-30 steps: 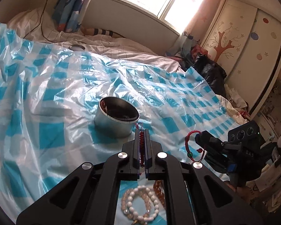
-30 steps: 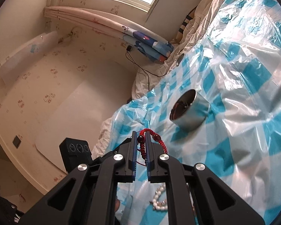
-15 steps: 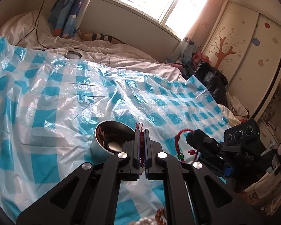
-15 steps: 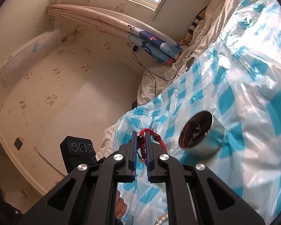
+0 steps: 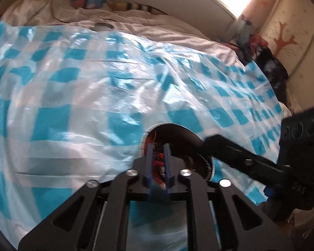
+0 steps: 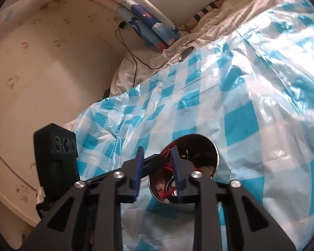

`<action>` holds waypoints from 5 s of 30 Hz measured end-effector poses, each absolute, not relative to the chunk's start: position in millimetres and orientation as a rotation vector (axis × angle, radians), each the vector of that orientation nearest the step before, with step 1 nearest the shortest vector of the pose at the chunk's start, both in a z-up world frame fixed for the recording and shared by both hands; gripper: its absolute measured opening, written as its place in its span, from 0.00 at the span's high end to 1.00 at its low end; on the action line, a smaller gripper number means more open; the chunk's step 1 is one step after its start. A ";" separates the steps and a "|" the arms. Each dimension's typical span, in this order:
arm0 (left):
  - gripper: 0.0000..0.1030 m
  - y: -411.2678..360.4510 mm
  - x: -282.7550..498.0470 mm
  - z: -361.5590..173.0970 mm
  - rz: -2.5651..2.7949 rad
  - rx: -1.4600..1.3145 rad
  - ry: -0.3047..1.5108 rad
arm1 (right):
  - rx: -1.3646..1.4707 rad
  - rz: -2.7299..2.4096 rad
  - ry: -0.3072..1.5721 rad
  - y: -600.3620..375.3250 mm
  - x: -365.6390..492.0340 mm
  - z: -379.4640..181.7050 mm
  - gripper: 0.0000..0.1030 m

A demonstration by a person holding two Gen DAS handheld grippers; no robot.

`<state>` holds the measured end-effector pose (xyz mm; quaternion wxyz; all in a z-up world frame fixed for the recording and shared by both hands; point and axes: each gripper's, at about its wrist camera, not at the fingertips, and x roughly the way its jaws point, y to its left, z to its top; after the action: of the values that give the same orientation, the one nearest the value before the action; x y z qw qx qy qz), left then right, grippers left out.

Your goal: Organize jewelry

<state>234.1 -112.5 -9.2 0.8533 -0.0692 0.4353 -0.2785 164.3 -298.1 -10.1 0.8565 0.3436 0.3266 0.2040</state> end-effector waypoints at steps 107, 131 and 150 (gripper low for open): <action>0.94 -63.1 106.3 -43.1 -0.484 0.081 0.995 | 0.100 0.059 0.882 -257.0 21.3 -37.0 0.94; 0.86 -18.7 117.2 -45.9 -0.413 -0.220 1.049 | 0.814 0.295 0.674 -339.2 -0.4 -30.9 0.93; 0.94 -11.5 119.5 -29.3 -0.530 -0.327 0.963 | 0.868 0.315 0.684 -342.0 4.5 -39.0 0.92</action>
<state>119.5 -11.5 -29.3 0.8400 -0.1546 0.4557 -0.2505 4.5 -342.0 -39.0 0.8394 0.4105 0.3236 0.1488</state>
